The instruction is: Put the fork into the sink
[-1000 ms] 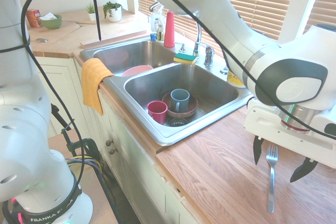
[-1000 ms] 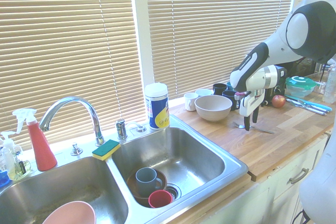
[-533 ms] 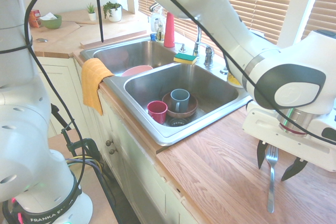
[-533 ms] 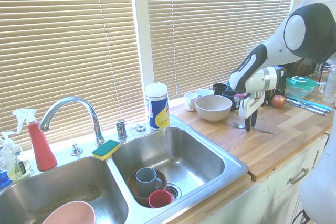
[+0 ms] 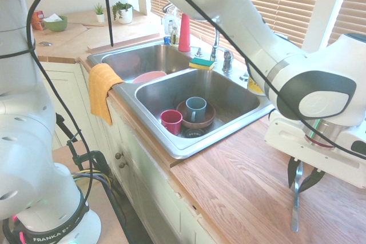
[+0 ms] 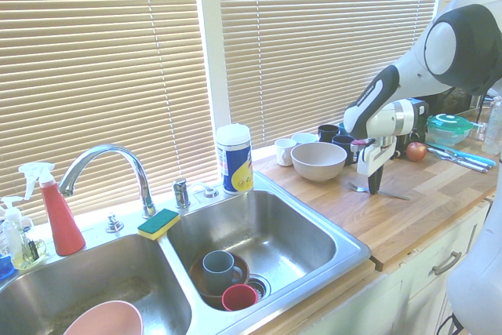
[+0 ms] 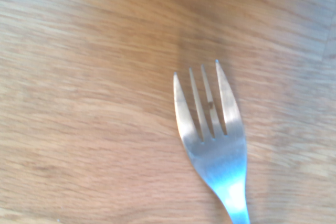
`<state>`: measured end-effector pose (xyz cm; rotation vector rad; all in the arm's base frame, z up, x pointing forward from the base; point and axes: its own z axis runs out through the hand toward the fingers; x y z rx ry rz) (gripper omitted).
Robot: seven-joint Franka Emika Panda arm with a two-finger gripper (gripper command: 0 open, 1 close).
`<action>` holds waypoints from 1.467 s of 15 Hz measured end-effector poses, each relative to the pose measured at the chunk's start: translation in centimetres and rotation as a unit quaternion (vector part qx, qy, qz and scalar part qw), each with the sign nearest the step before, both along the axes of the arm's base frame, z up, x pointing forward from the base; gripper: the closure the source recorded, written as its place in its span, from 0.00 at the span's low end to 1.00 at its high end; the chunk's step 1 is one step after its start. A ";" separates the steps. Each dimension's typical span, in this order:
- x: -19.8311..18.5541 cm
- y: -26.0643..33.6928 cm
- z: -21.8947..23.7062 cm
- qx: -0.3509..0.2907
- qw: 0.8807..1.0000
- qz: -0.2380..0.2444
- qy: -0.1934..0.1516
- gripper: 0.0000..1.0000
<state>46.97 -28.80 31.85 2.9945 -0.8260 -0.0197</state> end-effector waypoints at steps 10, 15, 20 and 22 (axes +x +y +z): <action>-0.8 -1.6 0.4 0.016 0.999 -0.049 -0.015 1.00; -1.0 -2.0 3.8 0.016 0.997 -0.071 -0.040 1.00; -0.7 -1.0 12.7 0.016 0.991 -0.112 -0.077 1.00; 0.1 1.6 15.8 0.013 0.990 -0.115 -0.085 1.00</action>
